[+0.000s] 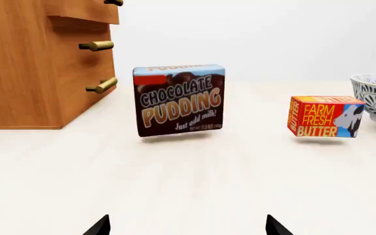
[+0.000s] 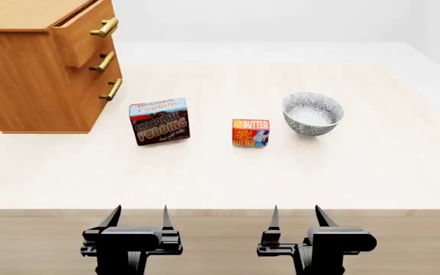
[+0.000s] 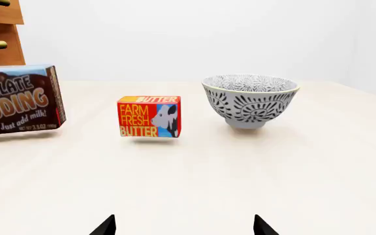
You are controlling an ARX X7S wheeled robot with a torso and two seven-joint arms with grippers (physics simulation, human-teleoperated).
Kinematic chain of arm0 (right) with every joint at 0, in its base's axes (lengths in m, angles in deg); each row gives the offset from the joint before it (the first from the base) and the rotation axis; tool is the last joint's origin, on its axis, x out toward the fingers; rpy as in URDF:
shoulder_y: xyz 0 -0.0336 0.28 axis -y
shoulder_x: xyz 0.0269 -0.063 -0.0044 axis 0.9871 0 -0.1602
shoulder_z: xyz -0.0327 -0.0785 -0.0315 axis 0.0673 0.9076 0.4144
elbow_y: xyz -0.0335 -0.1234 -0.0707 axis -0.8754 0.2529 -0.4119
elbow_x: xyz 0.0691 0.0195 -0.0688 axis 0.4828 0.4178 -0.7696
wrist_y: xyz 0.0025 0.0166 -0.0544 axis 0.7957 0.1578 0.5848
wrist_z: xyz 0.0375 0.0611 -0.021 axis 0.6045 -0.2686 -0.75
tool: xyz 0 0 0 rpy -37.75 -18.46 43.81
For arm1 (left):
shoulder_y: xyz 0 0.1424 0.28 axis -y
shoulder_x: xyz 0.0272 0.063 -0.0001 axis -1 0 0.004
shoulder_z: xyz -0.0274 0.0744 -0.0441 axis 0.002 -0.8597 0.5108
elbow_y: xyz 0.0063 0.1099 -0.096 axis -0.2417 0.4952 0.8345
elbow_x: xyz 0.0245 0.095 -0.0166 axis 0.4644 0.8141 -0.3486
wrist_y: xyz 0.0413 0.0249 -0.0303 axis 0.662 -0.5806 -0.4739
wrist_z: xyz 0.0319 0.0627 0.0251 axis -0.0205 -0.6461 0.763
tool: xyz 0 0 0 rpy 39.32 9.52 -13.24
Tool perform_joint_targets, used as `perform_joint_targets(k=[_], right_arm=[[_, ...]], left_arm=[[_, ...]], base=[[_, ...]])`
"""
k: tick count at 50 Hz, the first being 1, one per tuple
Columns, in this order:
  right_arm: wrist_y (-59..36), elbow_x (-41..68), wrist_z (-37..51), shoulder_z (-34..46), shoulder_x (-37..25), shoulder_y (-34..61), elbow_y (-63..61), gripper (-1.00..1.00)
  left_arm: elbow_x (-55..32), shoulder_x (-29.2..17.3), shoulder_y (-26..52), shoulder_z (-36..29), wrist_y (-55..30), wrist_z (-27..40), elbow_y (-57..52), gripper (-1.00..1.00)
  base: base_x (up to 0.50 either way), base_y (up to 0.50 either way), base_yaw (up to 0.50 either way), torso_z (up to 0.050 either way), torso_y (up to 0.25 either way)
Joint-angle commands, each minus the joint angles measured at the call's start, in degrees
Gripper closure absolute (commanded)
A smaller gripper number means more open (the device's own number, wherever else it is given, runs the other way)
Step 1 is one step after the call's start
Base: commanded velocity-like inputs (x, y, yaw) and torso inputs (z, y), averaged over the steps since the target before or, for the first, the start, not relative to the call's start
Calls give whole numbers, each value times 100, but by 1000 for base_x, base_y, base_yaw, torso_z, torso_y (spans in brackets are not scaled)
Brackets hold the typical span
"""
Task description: Put the butter at the back in the top drawer of the cabinet and close it.
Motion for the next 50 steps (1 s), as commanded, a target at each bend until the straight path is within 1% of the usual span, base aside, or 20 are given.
perform_joint_targets(k=[1, 15, 37, 50], right_arm=[[17, 86, 116, 114, -88, -6, -2, -100], [29, 368, 249, 386, -314, 14, 50, -100], [65, 511, 445, 592, -470, 58, 134, -100], [28, 608, 563, 651, -535, 65, 113, -100]], left_arm=[[-87, -91, 0, -107, 3, 105, -1, -100], [-308, -298, -1, -342, 99, 353, 42, -100], [-574, -456, 34, -493, 180, 528, 119, -100], [-640, -533, 36, -591, 200, 631, 125, -100]], base=[[0, 0, 0, 0, 0], [0, 8, 0, 0, 0], [67, 485, 0, 0, 0], [0, 14, 0, 3, 0]])
